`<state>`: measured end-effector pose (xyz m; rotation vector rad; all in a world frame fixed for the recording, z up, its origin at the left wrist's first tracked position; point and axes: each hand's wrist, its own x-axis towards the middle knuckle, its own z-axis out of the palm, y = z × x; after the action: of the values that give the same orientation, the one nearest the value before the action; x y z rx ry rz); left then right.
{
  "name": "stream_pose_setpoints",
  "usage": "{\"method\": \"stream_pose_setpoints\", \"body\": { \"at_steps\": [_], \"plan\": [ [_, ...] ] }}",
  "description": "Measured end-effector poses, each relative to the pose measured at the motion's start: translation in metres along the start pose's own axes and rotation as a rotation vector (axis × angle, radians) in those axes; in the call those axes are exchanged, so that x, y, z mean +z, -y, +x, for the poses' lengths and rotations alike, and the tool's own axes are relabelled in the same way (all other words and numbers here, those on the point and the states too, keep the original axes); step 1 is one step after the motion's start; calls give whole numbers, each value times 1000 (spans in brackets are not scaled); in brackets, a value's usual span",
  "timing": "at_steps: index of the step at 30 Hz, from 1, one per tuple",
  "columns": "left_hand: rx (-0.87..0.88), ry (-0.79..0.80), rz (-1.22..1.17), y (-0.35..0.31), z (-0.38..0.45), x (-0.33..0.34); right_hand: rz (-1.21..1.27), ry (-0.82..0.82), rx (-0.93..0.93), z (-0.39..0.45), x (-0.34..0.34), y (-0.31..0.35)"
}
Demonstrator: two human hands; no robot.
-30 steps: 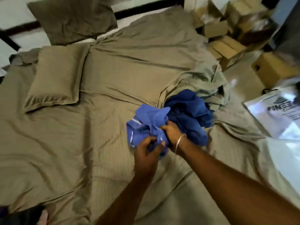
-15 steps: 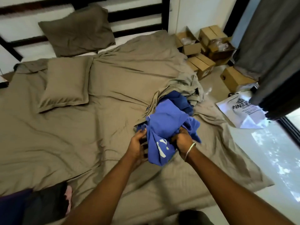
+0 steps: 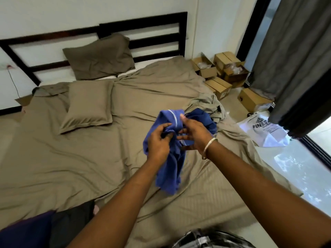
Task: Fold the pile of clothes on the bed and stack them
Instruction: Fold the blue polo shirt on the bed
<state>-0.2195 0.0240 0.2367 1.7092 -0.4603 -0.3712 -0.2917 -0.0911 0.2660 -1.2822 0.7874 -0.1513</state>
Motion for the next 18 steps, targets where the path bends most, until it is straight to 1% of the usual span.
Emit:
{"method": "stream_pose_setpoints", "body": {
  "at_steps": [1, 5, 7, 9, 10, 12, 13, 15, 16, 18],
  "plan": [
    [2, 39, -34, -3, -6, 0, -40, 4, 33, -3, 6, 6],
    [9, 202, -103, -2, -16, -11, -92, -123, -16, -7, 18, 14],
    [-33, 269, -187, -1, -15, -19, -125, -173, -17, -5, 19, 17],
    [-81, 250, -266, -5, -16, -25, -161, -181, -45, -5, 21, 21],
    [-69, 179, -271, -5, -16, -29, -152, -163, -65, -9, 23, 24],
    [6, -33, -95, 1, -6, -37, -77, -119, -92, -13, 26, 31],
    [39, -95, 53, 6, -1, -42, -34, -105, -105, -14, 26, 34],
    [73, -109, 310, 16, 11, -51, 21, -81, -140, -16, 26, 42],
    [83, -85, 370, 20, 17, -54, 37, -59, -155, -16, 25, 47],
    [69, -44, 355, 17, 23, -58, 37, -39, -162, -17, 22, 56]
  ]
}}
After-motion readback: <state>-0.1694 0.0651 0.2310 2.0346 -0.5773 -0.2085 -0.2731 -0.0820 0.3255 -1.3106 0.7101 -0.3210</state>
